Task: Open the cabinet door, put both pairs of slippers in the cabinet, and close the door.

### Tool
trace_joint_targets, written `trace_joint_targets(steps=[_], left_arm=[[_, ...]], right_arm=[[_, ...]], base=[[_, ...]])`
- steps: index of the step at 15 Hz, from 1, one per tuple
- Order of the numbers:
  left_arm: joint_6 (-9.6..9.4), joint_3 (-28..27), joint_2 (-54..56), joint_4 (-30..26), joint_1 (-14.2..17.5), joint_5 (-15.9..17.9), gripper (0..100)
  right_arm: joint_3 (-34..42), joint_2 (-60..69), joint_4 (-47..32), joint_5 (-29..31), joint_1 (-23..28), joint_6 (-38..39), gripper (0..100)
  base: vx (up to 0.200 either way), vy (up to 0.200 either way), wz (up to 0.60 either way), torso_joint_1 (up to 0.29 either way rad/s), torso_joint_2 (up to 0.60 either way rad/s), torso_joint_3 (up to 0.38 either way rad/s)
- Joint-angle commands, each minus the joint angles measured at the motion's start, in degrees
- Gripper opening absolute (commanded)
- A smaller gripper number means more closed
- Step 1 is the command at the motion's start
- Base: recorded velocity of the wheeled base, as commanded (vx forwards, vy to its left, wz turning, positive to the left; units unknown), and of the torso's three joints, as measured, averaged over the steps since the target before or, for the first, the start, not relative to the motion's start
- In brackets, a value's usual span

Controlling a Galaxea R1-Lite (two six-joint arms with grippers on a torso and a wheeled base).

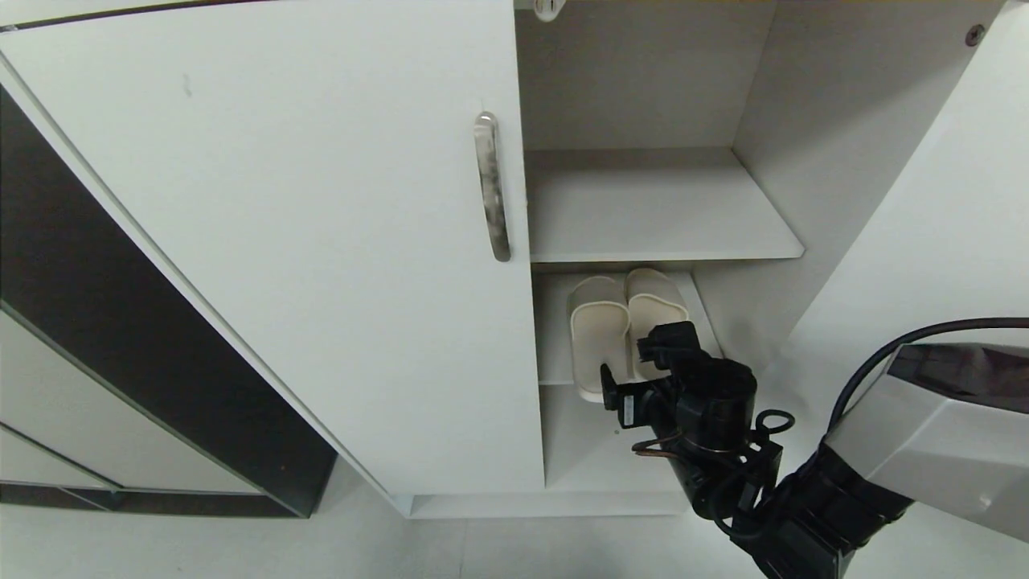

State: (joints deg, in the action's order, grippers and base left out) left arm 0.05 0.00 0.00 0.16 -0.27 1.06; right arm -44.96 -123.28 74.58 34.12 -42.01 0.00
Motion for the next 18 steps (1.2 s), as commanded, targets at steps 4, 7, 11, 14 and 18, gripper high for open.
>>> trace_joint_targets(steps=[4,7,11,14,18], left_arm=[[-0.05,0.0,-0.1,0.0,0.0,0.0,0],[-0.05,0.0,-0.1,0.0,0.0,0.0,0],[0.04,0.0,-0.1,0.0,0.0,-0.1,0],[0.04,0.0,-0.1,0.0,0.0,-0.1,0],[0.13,0.0,-0.1,0.0,0.0,-0.1,0]], right_arm=[[0.9,0.9,1.7,-0.1,-0.5,-0.2,100],[1.3,0.9,2.0,-0.1,-1.0,-0.2,100],[1.5,0.9,2.0,0.0,-1.0,-0.2,100],[2.7,0.9,3.8,0.0,-1.0,-0.2,100],[2.8,0.7,4.4,0.1,-0.9,-0.3,100]], base=[[-0.05,0.0,0.0,0.001,0.0,0.002],[-0.2,0.0,0.0,0.001,0.0,0.004],[-0.15,0.0,0.0,-0.001,0.0,0.002],[0.0,0.0,0.0,0.0,0.0,0.0],[0.0,0.0,0.0,0.0,0.0,0.0]])
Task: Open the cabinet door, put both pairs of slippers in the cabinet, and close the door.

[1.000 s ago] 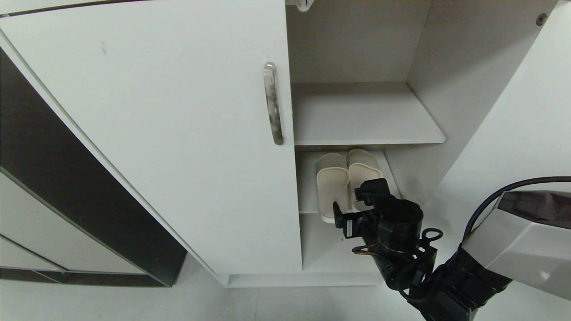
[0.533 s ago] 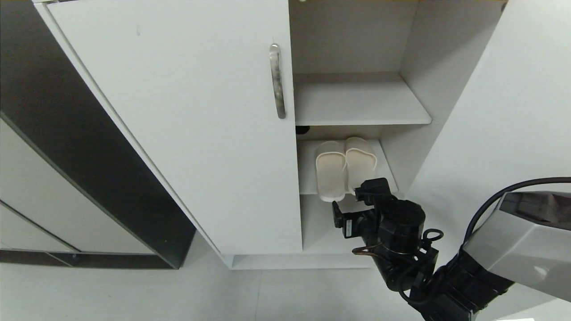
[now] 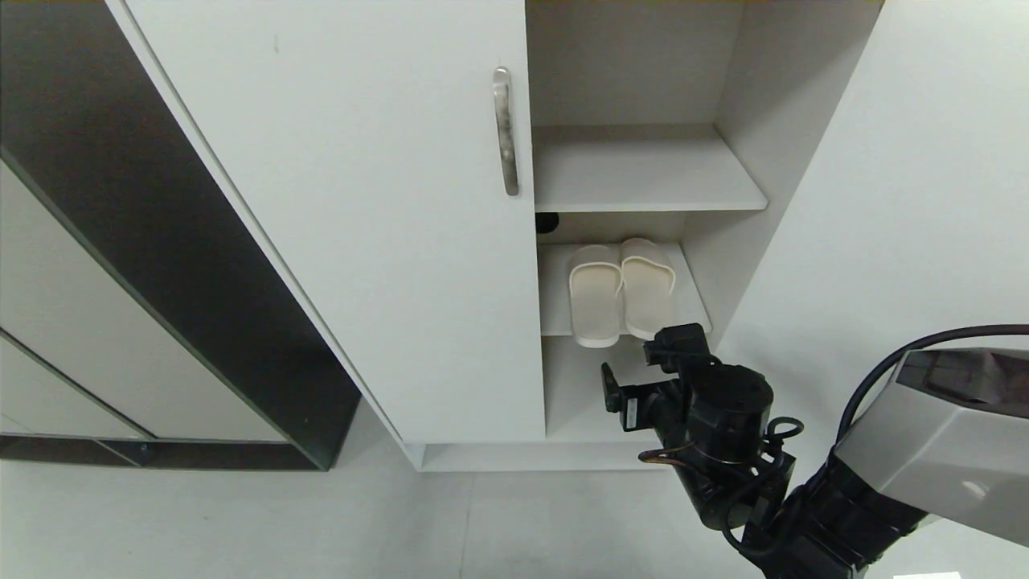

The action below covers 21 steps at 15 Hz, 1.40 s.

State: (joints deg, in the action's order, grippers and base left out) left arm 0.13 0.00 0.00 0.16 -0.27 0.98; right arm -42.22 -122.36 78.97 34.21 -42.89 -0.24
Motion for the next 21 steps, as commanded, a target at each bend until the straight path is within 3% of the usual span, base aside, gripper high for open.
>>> trace_joint_targets(steps=[1,11,21], left_arm=[[-0.05,0.0,-0.1,0.0,0.0,0.0,0],[0.04,0.0,-0.1,0.0,0.0,0.0,0],[0.31,0.0,-0.1,0.1,0.0,-0.4,0]], right_arm=[[0.0,-0.3,0.0,0.0,0.0,0.0,100],[-0.4,-1.0,0.0,0.3,0.9,-0.4,100],[5.5,1.1,1.3,-3.5,2.9,-0.5,100]], base=[[0.0,0.0,0.0,0.0,0.0,0.0],[0.0,0.0,0.0,0.001,0.0,0.158],[0.0,0.0,0.0,0.002,0.0,0.076]])
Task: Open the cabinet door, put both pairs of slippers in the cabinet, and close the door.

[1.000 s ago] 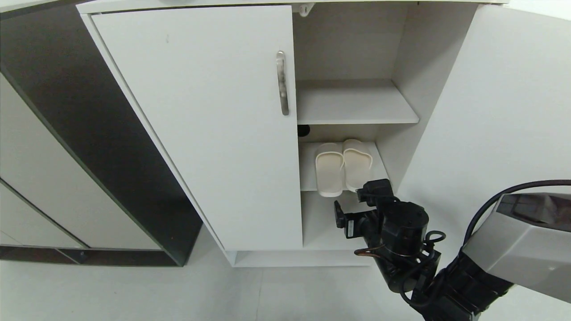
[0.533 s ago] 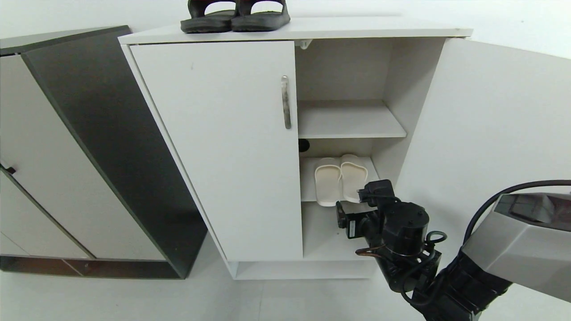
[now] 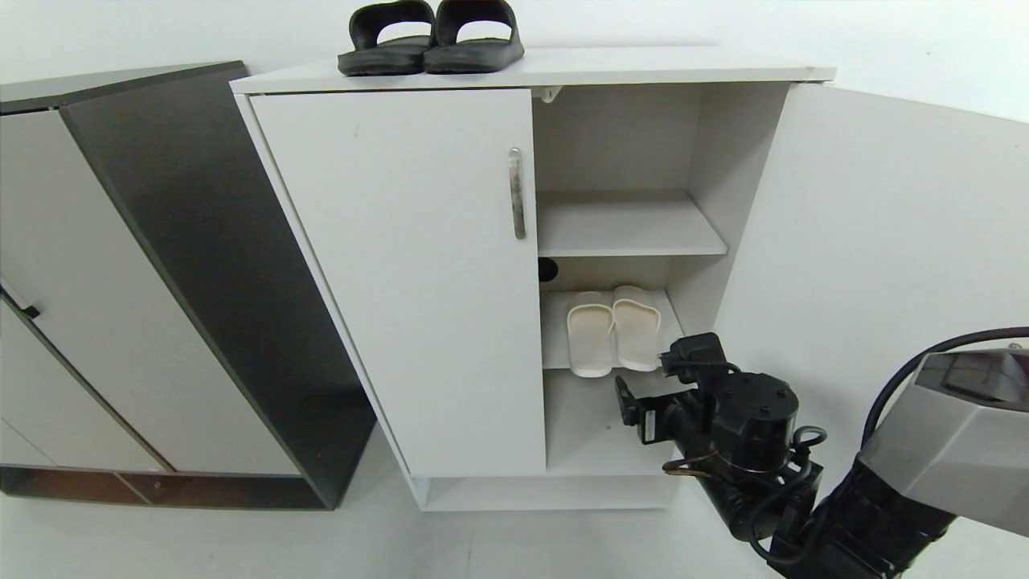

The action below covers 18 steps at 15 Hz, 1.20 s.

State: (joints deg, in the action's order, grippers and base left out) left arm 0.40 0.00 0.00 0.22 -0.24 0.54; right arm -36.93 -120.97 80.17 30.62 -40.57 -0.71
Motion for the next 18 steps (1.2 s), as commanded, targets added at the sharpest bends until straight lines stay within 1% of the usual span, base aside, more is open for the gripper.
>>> trace_joint_targets(steps=[1,4,6,13,15,18], left_arm=[[0.13,0.0,-0.1,0.0,0.0,0.0,0],[0.39,0.0,-0.1,0.0,0.0,0.0,0],[0.3,0.0,-0.1,0.0,0.0,0.0,0],[0.39,0.0,-0.1,0.0,0.0,0.1,0],[0.39,0.0,-0.1,0.0,0.0,0.0,0],[0.39,0.0,-0.1,0.0,0.0,0.0,0]], right_arm=[[0.3,-0.4,0.3,0.0,0.6,-0.3,100],[0.3,-2.4,3.3,-0.4,0.6,-1.5,100],[0.5,-3.1,5.4,-0.4,0.7,-2.5,100],[1.2,-3.1,5.2,-0.5,0.7,-2.9,100],[2.8,-3.1,5.2,-0.5,0.7,-4.0,100],[3.0,-3.0,5.4,-1.0,0.6,-5.2,100]], base=[[0.0,0.0,0.0,0.0,0.0,0.0],[0.0,0.0,0.0,0.0,0.0,0.0],[0.0,0.2,0.0,0.0,0.0,0.002],[0.0,0.2,0.0,0.005,0.0,0.004],[0.0,0.2,0.0,0.002,0.0,0.007],[0.0,0.2,0.0,0.002,0.0,0.004]])
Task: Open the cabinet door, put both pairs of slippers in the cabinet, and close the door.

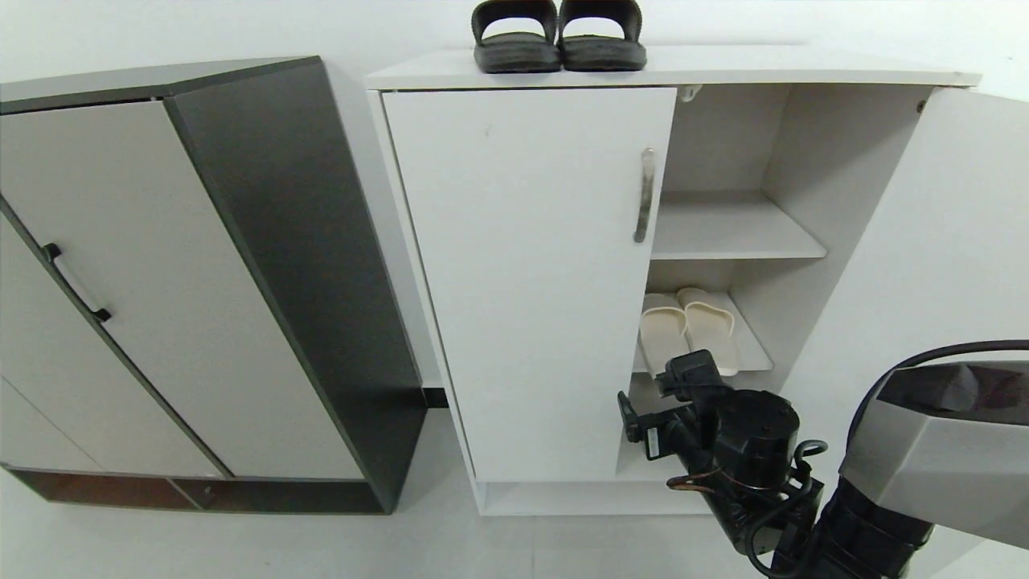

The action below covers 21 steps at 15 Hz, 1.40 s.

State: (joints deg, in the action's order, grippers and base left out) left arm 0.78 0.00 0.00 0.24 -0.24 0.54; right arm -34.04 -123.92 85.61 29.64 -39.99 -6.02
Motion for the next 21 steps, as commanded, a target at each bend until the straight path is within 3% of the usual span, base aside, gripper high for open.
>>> trace_joint_targets(steps=[1,3,9,21], left_arm=[[0.01,0.0,-0.1,0.0,0.0,0.0,0],[0.01,0.0,-0.1,0.0,0.0,0.0,0],[0.19,0.0,-0.1,0.0,0.0,0.0,0],[0.19,0.0,-0.1,0.0,0.0,0.0,0]], right_arm=[[0.2,-0.1,0.3,0.0,0.0,-0.3,100],[0.2,-0.1,0.7,-0.2,0.1,-0.2,100],[1.6,-0.3,3.6,-3.4,-0.2,-0.2,100],[2.6,-0.7,4.1,-3.6,-1.2,-0.3,100]], base=[[0.0,0.2,0.0,0.002,0.0,0.002],[0.0,0.2,0.0,0.005,0.0,0.0],[0.0,0.0,0.0,0.0,0.0,0.0],[0.0,0.0,0.0,0.0,-0.02,-0.017]])
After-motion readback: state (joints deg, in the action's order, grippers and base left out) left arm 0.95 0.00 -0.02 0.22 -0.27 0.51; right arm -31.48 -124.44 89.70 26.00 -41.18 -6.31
